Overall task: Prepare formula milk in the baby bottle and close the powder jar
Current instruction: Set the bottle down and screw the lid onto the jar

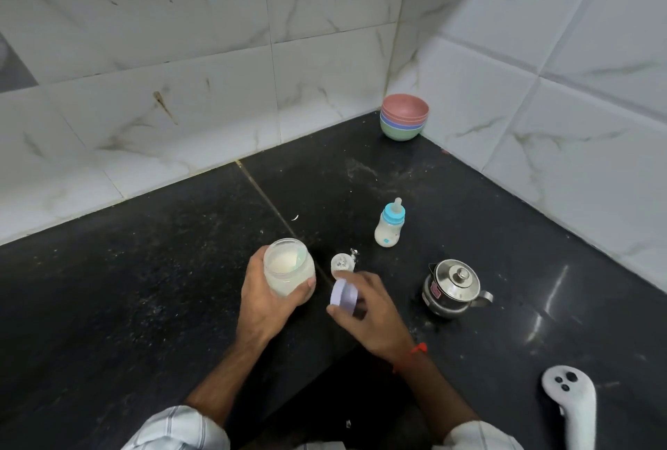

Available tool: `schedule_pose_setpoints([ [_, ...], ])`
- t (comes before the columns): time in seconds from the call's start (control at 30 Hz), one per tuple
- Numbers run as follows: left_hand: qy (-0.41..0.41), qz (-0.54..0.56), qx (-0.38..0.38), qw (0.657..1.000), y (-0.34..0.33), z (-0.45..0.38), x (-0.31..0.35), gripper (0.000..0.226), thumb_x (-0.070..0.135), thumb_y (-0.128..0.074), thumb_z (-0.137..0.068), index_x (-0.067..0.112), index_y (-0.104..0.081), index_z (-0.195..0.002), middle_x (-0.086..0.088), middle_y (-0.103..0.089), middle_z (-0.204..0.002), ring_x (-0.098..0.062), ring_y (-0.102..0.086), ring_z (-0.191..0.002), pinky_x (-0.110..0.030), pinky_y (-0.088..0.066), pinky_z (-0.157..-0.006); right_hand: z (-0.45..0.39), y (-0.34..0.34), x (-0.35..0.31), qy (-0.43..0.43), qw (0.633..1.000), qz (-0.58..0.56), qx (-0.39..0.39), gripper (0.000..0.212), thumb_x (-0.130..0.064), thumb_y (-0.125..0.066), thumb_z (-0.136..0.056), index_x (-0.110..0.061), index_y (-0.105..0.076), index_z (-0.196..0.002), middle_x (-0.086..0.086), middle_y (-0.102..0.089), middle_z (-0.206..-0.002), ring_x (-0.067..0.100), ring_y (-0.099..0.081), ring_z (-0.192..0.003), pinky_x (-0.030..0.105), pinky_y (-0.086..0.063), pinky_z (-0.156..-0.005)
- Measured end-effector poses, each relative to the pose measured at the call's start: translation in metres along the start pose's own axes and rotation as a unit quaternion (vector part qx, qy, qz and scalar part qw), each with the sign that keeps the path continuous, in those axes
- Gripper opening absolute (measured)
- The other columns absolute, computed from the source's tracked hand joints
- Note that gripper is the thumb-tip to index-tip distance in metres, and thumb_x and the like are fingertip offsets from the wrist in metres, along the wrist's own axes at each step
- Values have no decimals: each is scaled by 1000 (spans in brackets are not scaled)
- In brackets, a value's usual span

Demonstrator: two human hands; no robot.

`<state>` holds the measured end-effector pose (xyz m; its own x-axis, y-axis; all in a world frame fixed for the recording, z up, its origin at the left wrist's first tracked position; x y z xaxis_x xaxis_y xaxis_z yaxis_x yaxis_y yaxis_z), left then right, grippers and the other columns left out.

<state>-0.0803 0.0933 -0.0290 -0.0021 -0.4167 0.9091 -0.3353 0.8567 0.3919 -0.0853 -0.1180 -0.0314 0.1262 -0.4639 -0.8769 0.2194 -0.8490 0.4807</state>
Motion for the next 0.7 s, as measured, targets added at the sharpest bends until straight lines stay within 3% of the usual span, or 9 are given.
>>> schedule_pose_setpoints([
  [0.13, -65, 1, -21, 998, 1, 9, 22, 85, 33, -95, -63, 53, -44, -128, 22, -45, -129, 6, -48, -123, -10, -40, -96, 2, 31, -45, 15, 957, -269, 111, 44, -6, -82, -84, -18, -57, -119, -1, -67, -120, 13, -69, -106, 38, -57, -96],
  [0.27, -117, 4, -62, 991, -5, 18, 48, 91, 36, -96, -61, 38, -47, -137, 14, -45, -134, -4, -50, -128, -24, -46, -103, 2, 50, -84, 79, 925, -346, 139, 43, 0, -81, -82, -5, -47, -107, 22, -58, -131, 21, -69, -114, 36, -58, -94],
  [0.33, -134, 11, -75, 988, -9, 25, 58, 93, 37, -96, -60, 44, -43, -136, 15, -44, -135, -8, -52, -127, -26, -50, -101, 5, 48, -87, 101, 936, -312, 127, 41, 2, -81, -81, -4, -47, -103, 20, -57, -133, 26, -66, -121, 41, -58, -98],
  [0.47, -118, 22, -102, 988, -13, 36, 71, 101, 43, -95, -59, 54, -32, -137, 16, -41, -137, 1, -49, -126, -9, -47, -90, 21, 41, -77, 134, 965, -173, 146, 38, -23, -85, -81, -14, -55, -104, 4, -60, -132, 29, -58, -130, 49, -54, -104],
  [0.57, -107, 14, -123, 987, -15, 42, 71, 116, 41, -95, -59, 53, -19, -146, 18, -35, -140, 4, -45, -126, -9, -41, -88, 35, 41, -71, 114, 977, -131, 126, 50, -25, -84, -84, -19, -56, -125, -7, -59, -135, 19, -55, -134, 41, -51, -110],
  [0.7, -118, -4, -143, 983, -15, 51, 73, 129, 44, -95, -58, 60, -3, -147, 19, -33, -135, -3, -45, -128, -24, -46, -97, 46, 53, -72, 122, 988, -8, 92, 72, -35, -83, -84, -27, -46, -146, -15, -51, -145, 10, -49, -138, 28, -45, -113],
])
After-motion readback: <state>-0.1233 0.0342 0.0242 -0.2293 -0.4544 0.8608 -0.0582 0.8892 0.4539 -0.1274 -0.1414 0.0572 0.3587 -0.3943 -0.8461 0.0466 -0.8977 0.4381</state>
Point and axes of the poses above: each hand's wrist, its own z-axis away from the middle knuckle, its own y-axis out of the back of the hand, x = y × z, the point moved 2 cm from there along -z, towards the middle knuckle
